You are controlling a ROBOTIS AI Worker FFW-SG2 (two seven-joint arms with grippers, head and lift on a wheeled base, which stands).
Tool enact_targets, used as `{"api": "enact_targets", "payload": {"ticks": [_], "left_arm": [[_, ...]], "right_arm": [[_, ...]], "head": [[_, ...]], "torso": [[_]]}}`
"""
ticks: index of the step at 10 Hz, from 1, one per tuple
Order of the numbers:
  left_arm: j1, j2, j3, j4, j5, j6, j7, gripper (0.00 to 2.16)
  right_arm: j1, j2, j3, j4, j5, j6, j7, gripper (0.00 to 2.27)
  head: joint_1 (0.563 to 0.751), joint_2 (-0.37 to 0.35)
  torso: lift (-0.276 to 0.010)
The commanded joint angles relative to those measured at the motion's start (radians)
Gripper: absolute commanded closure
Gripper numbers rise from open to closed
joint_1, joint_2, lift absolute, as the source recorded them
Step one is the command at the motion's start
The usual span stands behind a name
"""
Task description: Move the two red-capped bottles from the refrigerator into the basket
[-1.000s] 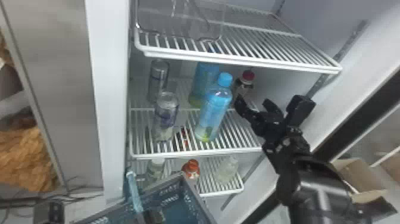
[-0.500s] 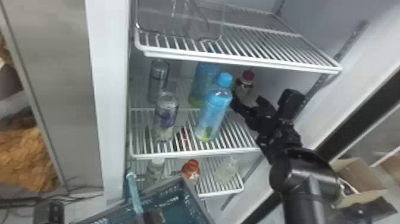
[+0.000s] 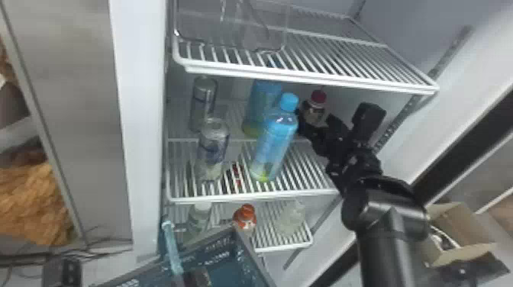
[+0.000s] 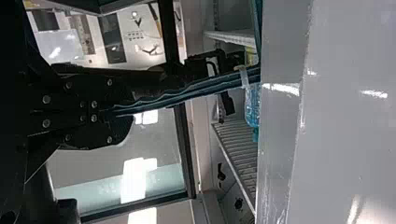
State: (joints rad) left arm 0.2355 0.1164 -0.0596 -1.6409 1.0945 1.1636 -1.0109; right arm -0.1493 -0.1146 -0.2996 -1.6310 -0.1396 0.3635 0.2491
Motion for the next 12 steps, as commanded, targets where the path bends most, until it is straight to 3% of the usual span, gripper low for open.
{"api": "enact_targets", "payload": {"ticks": [1, 3, 4, 6, 7, 12], "left_arm": [[0.000, -0.001, 0.000, 0.000, 0.000, 0.000, 0.000, 1.17], [0.000, -0.001, 0.000, 0.000, 0.000, 0.000, 0.000, 1.17], [0.000, -0.001, 0.002, 0.000, 0.000, 0.000, 0.000, 1.17], [0.002, -0.001, 0.004, 0.000, 0.000, 0.000, 0.000, 1.17], [0.005, -0.001, 0.004, 0.000, 0.000, 0.000, 0.000, 1.17], [0.002, -0.003, 0.002, 0.000, 0.000, 0.000, 0.000, 1.17]], "right_arm": [[-0.020, -0.003, 0.000, 0.025, 0.002, 0.005, -0.001, 0.10], [-0.045, -0.013, 0.014, 0.054, -0.002, 0.017, 0.001, 0.15], [-0.057, -0.022, 0.028, 0.079, -0.012, 0.017, 0.006, 0.29], [-0.059, -0.023, 0.028, 0.096, -0.024, 0.017, 0.013, 1.14], [-0.047, -0.022, 0.028, 0.079, -0.016, 0.012, 0.010, 1.27], [0.078, -0.020, 0.012, -0.120, -0.020, 0.000, 0.002, 1.27]], "head": [[0.695, -0.350], [0.695, -0.350], [0.695, -0.350], [0.695, -0.350], [0.695, -0.350], [0.695, -0.350]], "torso": [[0.000], [0.000], [0.000], [0.000], [0.000], [0.000]]}}
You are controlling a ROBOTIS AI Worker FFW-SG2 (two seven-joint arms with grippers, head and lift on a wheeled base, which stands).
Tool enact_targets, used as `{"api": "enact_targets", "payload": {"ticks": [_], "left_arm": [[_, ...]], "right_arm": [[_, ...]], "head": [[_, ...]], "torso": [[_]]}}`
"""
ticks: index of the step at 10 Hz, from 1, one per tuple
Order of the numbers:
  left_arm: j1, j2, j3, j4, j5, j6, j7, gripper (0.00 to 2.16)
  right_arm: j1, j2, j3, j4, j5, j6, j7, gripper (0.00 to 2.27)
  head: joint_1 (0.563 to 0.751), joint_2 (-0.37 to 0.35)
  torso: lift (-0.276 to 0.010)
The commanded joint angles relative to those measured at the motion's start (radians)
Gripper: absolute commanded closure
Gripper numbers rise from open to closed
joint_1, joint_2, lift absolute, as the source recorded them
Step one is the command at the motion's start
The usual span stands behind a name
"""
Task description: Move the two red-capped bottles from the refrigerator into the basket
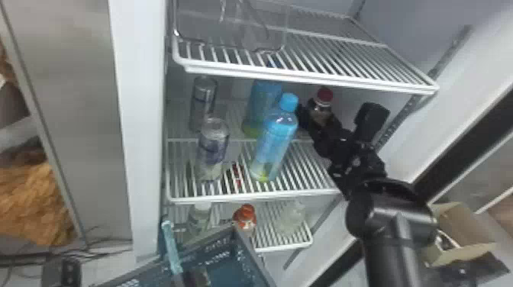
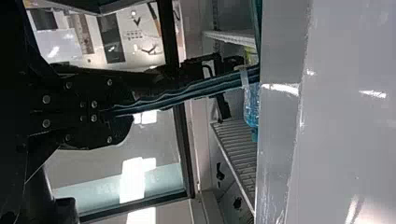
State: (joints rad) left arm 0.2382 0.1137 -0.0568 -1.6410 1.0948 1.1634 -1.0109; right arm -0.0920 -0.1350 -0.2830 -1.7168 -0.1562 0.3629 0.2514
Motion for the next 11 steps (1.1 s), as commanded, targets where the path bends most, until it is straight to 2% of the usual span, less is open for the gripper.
{"api": "enact_targets", "payload": {"ticks": [1, 5, 11], "left_arm": [[0.002, 0.000, 0.001, 0.000, 0.000, 0.000, 0.000, 1.17], [0.005, -0.002, 0.001, 0.000, 0.000, 0.000, 0.000, 1.17], [0.010, -0.003, 0.003, 0.000, 0.000, 0.000, 0.000, 1.17]], "right_arm": [[0.053, 0.000, -0.012, -0.081, -0.011, 0.018, 0.000, 1.27], [0.178, 0.000, -0.026, -0.236, -0.065, 0.057, 0.000, 1.27], [0.436, 0.009, -0.084, -0.567, -0.123, 0.150, 0.002, 1.27]], "head": [[0.695, -0.350], [0.695, -0.350], [0.695, -0.350]], "torso": [[0.000], [0.000], [0.000]]}}
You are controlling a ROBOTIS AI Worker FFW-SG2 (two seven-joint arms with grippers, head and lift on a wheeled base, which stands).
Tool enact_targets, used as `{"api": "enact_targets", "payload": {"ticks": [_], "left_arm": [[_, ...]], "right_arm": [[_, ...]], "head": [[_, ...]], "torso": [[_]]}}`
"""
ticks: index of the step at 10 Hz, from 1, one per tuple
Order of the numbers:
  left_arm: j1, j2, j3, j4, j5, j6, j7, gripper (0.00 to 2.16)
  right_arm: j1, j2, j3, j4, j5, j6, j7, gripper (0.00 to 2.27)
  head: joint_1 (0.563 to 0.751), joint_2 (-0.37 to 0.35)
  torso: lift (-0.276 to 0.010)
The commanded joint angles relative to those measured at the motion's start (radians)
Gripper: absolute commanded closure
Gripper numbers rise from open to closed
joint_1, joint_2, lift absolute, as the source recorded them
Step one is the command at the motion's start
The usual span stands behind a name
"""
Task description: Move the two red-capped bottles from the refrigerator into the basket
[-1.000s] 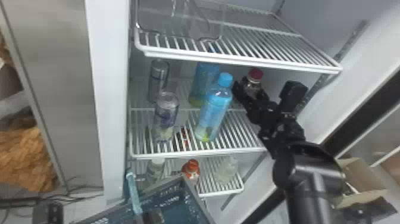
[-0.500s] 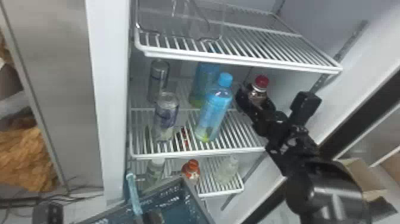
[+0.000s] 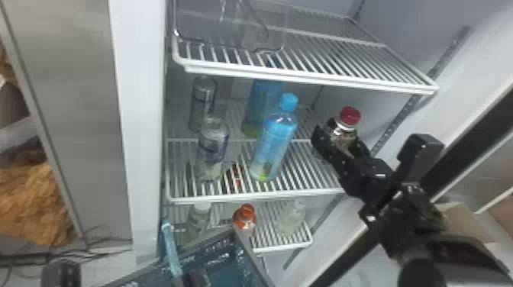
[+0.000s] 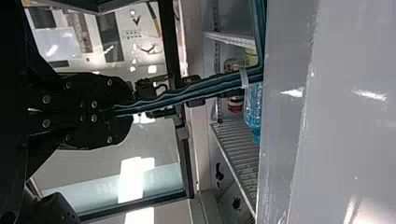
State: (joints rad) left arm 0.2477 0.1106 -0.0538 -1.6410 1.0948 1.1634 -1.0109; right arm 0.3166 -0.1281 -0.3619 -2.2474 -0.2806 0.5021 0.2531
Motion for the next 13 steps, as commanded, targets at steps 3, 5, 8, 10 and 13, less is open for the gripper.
{"api": "enact_targets", "payload": {"ticks": [3, 5, 8, 10, 13], "left_arm": [[-0.002, -0.002, 0.002, -0.002, 0.000, 0.000, 0.000, 1.17], [0.000, -0.002, 0.004, 0.000, -0.002, 0.000, 0.000, 1.17], [-0.002, -0.003, 0.006, 0.000, -0.004, 0.002, 0.003, 1.17], [-0.002, -0.006, 0.016, 0.000, -0.008, 0.002, 0.009, 1.17], [-0.010, -0.005, 0.016, 0.000, -0.016, 0.007, 0.012, 1.17]], "right_arm": [[0.155, 0.024, -0.061, -0.181, -0.001, 0.077, 0.002, 1.27], [0.233, 0.025, -0.081, -0.274, -0.007, 0.109, 0.006, 1.27], [0.322, 0.061, -0.147, -0.390, -0.030, 0.188, 0.080, 1.27], [0.388, 0.094, -0.197, -0.434, -0.084, 0.254, 0.126, 1.27], [0.410, 0.099, -0.222, -0.456, -0.084, 0.399, 0.250, 1.27]], "head": [[0.695, -0.350], [0.695, -0.350], [0.695, -0.350], [0.695, -0.350], [0.695, -0.350]], "torso": [[0.000], [0.000], [0.000], [0.000], [0.000]]}}
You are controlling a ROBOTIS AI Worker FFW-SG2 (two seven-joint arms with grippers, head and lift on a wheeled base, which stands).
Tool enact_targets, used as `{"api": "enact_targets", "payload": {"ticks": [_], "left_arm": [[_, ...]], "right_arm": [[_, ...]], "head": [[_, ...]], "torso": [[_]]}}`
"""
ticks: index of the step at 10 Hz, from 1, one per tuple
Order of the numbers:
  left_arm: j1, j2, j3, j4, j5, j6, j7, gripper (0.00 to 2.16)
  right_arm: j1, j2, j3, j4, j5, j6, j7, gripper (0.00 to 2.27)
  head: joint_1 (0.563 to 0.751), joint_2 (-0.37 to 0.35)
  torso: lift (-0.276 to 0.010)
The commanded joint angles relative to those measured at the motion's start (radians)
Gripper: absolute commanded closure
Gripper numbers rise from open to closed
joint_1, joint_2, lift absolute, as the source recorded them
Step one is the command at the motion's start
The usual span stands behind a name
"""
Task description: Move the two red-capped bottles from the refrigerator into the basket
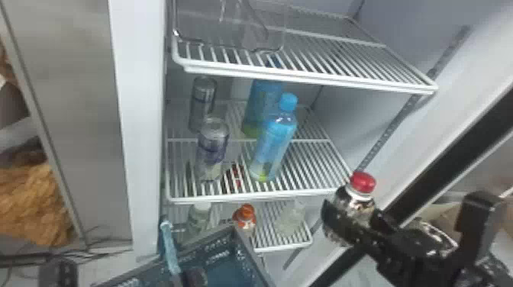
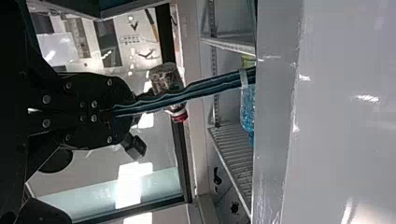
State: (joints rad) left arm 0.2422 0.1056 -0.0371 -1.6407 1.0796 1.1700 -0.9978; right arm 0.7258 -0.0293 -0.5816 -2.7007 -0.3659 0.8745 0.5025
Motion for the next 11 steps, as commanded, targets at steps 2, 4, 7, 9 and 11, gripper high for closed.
{"api": "enact_targets", "payload": {"ticks": [2, 4, 7, 9, 11], "left_arm": [[-0.009, 0.003, -0.003, 0.000, -0.009, 0.003, 0.005, 1.17], [-0.012, 0.003, -0.003, 0.000, -0.005, 0.003, 0.011, 1.17], [-0.021, 0.006, -0.001, 0.000, -0.001, 0.001, 0.014, 1.17], [-0.024, 0.006, -0.011, 0.000, 0.007, 0.001, 0.014, 1.17], [-0.026, 0.006, -0.021, 0.000, 0.015, 0.001, 0.014, 1.17]], "right_arm": [[0.015, -0.001, 0.015, -0.047, -0.025, 0.107, 0.036, 1.27], [0.025, -0.008, 0.053, -0.040, -0.091, 0.173, 0.056, 1.27], [0.001, -0.031, 0.187, 0.005, -0.141, 0.232, 0.071, 1.27], [-0.029, -0.046, 0.251, 0.078, -0.137, 0.232, 0.079, 1.27], [-0.048, -0.055, 0.275, 0.135, -0.115, 0.232, 0.085, 0.89]], "head": [[0.695, -0.350], [0.695, -0.350], [0.695, -0.350], [0.695, -0.350], [0.695, -0.334]], "torso": [[0.000], [0.000], [0.000], [0.000], [0.000]]}}
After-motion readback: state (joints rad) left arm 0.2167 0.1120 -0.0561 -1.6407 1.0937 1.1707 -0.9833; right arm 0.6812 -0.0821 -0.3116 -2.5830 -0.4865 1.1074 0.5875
